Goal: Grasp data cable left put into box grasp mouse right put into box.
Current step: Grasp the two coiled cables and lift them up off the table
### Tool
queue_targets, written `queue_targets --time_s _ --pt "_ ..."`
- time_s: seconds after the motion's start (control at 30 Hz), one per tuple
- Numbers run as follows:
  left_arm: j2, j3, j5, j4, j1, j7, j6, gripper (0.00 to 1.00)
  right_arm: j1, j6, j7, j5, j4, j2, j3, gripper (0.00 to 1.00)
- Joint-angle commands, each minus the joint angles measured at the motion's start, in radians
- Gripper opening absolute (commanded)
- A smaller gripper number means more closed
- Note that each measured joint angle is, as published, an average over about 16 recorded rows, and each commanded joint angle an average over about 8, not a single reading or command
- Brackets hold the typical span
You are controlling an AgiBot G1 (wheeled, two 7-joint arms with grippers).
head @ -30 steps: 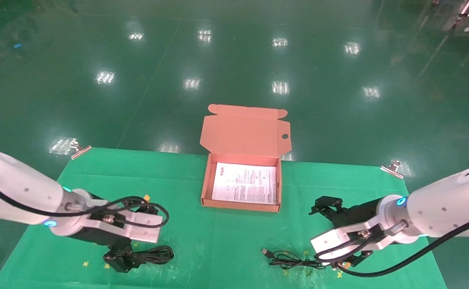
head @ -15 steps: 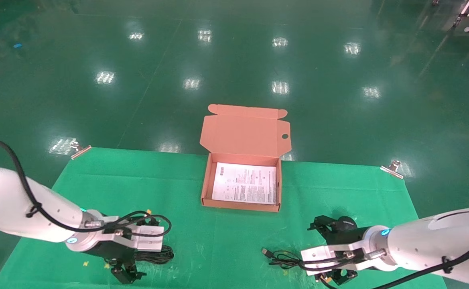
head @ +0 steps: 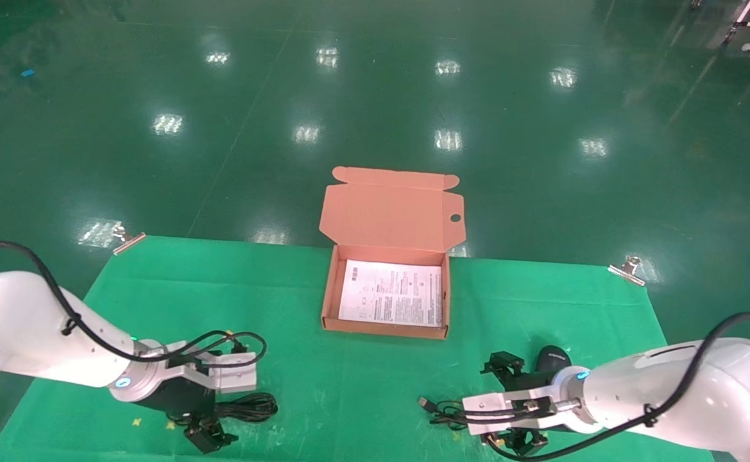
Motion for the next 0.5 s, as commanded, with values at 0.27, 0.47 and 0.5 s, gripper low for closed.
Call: queue_targets --time_s 0.27,0.47,0.5 --pt "0.017 -0.010 -0.018 0.087 -0.005 0.042 -0.021 0.00 -0.003 0.017 -0.014 0.021 -0.081 -0.031 0.001 0.00" --pt "0.015 -0.010 -0.019 0.079 -0.006 0.037 -0.020 0.00 -0.002 0.015 -0.014 0.021 -0.075 -0.029 0.002 0.00" --pt "0.014 -0.010 -0.018 0.077 -0.006 0.036 -0.019 0.00 -0.002 0.015 -0.014 0.020 -0.073 -0.029 0.002 0.00"
